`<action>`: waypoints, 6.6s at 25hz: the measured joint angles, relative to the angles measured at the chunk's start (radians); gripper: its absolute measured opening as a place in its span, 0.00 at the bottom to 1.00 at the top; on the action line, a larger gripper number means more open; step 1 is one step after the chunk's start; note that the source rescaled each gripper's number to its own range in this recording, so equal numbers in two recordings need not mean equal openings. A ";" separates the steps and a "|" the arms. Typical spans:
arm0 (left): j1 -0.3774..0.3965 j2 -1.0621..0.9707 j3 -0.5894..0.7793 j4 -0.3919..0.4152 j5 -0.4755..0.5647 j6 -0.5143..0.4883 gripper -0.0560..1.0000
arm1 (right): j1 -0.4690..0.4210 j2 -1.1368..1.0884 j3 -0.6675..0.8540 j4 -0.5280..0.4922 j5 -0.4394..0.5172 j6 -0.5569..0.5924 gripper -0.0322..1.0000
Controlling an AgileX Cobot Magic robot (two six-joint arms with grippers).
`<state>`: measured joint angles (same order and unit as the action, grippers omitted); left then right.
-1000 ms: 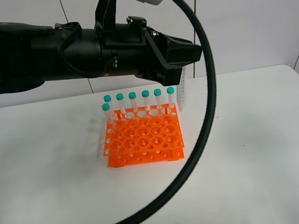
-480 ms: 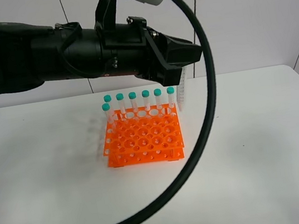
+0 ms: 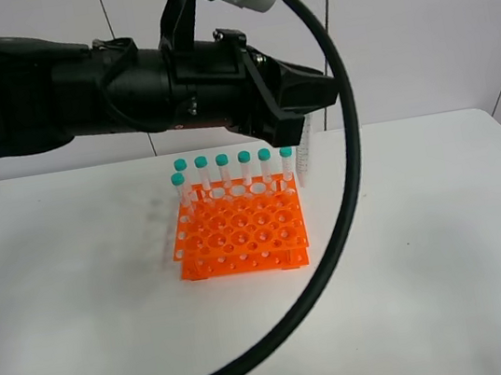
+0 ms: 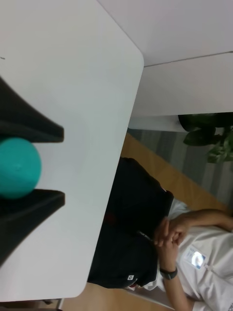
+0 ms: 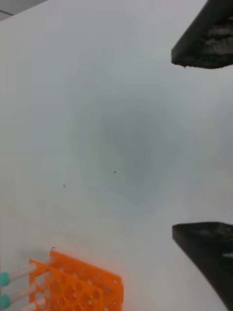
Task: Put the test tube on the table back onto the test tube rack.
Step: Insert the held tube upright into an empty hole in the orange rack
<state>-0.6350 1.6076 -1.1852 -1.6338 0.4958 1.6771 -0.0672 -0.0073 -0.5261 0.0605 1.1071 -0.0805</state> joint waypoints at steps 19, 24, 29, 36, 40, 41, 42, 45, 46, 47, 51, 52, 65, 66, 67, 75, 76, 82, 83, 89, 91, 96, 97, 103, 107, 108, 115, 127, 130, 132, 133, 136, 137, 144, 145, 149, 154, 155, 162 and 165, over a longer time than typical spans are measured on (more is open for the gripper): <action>0.000 0.000 0.000 0.024 0.001 0.000 0.06 | 0.000 0.000 0.032 0.000 -0.081 0.021 0.74; 0.000 0.000 0.000 0.024 0.001 0.000 0.06 | 0.000 0.000 0.032 0.000 -0.081 0.021 0.74; 0.000 0.000 0.000 0.024 0.001 0.000 0.06 | 0.000 0.000 0.032 0.000 -0.081 0.021 0.74; 0.000 0.000 0.000 0.024 0.005 0.000 0.06 | 0.000 0.000 0.032 0.000 -0.081 0.021 0.74; 0.000 0.000 0.000 0.024 0.005 0.000 0.06 | 0.000 0.000 0.032 0.000 -0.081 0.021 0.74; 0.000 0.000 0.000 0.024 0.005 0.000 0.06 | 0.000 0.000 0.032 0.000 -0.081 0.021 0.74; 0.000 0.000 0.000 0.024 0.003 0.000 0.06 | 0.000 0.000 0.032 0.000 -0.081 0.021 0.74; 0.000 0.000 0.000 0.037 -0.031 -0.009 0.06 | 0.000 0.000 0.032 0.000 -0.081 0.021 0.74; 0.000 0.000 0.000 0.054 -0.047 -0.023 0.06 | 0.000 0.000 0.032 0.000 -0.081 0.021 0.74; 0.000 0.000 0.000 0.081 -0.069 -0.044 0.06 | 0.000 0.000 0.032 0.000 -0.081 0.021 0.74; -0.016 0.000 -0.001 0.257 -0.213 -0.237 0.06 | 0.000 0.000 0.032 0.000 -0.081 0.021 0.74; -0.027 0.000 -0.001 0.335 -0.265 -0.315 0.06 | 0.000 0.000 0.032 0.000 -0.081 0.021 0.74; -0.019 0.000 0.009 1.651 -0.557 -1.814 0.06 | 0.000 0.000 0.032 0.001 -0.081 0.021 0.74; -0.012 0.000 0.017 1.682 -0.559 -1.858 0.06 | 0.000 0.000 0.032 0.001 -0.081 0.021 0.74; -0.003 0.000 0.027 1.702 -0.559 -1.879 0.06 | 0.000 0.000 0.032 0.001 -0.081 0.021 0.74; 0.074 0.000 0.160 1.507 -0.646 -1.643 0.06 | 0.000 0.000 0.033 0.002 -0.081 0.021 0.74; 0.079 0.001 0.173 1.500 -0.658 -1.630 0.06 | 0.000 0.000 0.033 0.002 -0.081 0.021 0.74; 0.102 0.070 0.184 1.434 -0.757 -1.598 0.06 | 0.000 0.000 0.033 0.003 -0.081 0.021 0.74; 0.102 0.090 0.184 1.430 -0.782 -1.594 0.06 | 0.000 0.000 0.033 0.004 -0.081 0.021 0.74; 0.106 0.184 0.185 1.419 -0.959 -1.581 0.06 | 0.000 0.000 0.033 0.005 -0.081 0.021 0.74; 0.111 0.204 0.185 1.418 -1.009 -1.581 0.06 | 0.000 0.000 0.033 0.005 -0.081 0.021 0.74; 0.140 0.243 0.185 1.415 -1.057 -1.613 0.06 | 0.000 0.000 0.033 0.005 -0.081 0.021 0.74; 0.147 0.248 0.185 1.415 -1.065 -1.618 0.06 | 0.000 0.000 0.033 0.005 -0.081 0.021 0.74; 0.172 0.281 0.185 1.452 -1.111 -1.711 0.06 | 0.000 0.000 0.033 0.006 -0.081 0.021 0.74; 0.177 0.310 0.184 1.462 -1.128 -1.730 0.06 | 0.000 0.000 0.033 0.008 -0.081 0.021 0.74; 0.178 0.317 0.182 1.462 -1.133 -1.730 0.06 | 0.000 0.000 0.033 0.009 -0.081 0.021 0.74; 0.182 0.364 0.173 1.465 -1.154 -1.723 0.06 | 0.000 0.000 0.033 0.010 -0.081 0.021 0.74; 0.182 0.420 0.172 1.464 -1.202 -1.677 0.06 | 0.000 0.000 0.033 0.012 -0.081 0.021 0.74; 0.182 0.420 0.172 1.461 -1.217 -1.677 0.06 | 0.000 0.000 0.033 0.012 -0.081 0.021 0.74; 0.182 0.420 0.172 1.461 -1.217 -1.677 0.06 | 0.000 0.000 0.033 0.012 -0.081 0.021 0.74; 0.182 0.420 0.172 1.461 -1.217 -1.677 0.06 | 0.000 0.000 0.033 0.012 -0.081 0.021 0.74; 0.182 0.420 0.172 1.461 -1.222 -1.677 0.06 | 0.000 0.000 0.033 0.012 -0.081 0.021 0.74; 0.182 0.420 0.172 1.461 -1.224 -1.670 0.06 | 0.000 0.000 0.033 0.012 -0.081 0.021 0.74; 0.192 0.421 0.190 1.460 -1.229 -1.668 0.06 | 0.000 0.000 0.033 0.012 -0.081 0.021 0.74; 0.193 0.421 0.192 1.460 -1.229 -1.668 0.06 | 0.000 0.000 0.033 0.012 -0.081 0.021 0.74; 0.193 0.421 0.193 1.459 -1.240 -1.683 0.06 | 0.000 0.000 0.033 0.012 -0.081 0.021 0.74; 0.193 0.431 0.193 1.459 -1.248 -1.685 0.06 | 0.000 0.000 0.033 0.012 -0.081 0.021 0.74; 0.193 0.437 0.193 1.460 -1.248 -1.687 0.06 | 0.000 0.000 0.033 0.012 -0.081 0.021 0.74; 0.193 0.450 0.194 1.476 -1.247 -1.693 0.06 | 0.000 0.000 0.033 0.012 -0.081 0.021 0.74; 0.193 0.459 0.194 1.478 -1.255 -1.694 0.06 | 0.000 0.000 0.033 0.012 -0.081 0.021 0.74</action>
<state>-0.4416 2.0668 -0.9913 -0.1555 -0.7589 -0.0168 -0.0672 -0.0073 -0.4934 0.0723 1.0259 -0.0591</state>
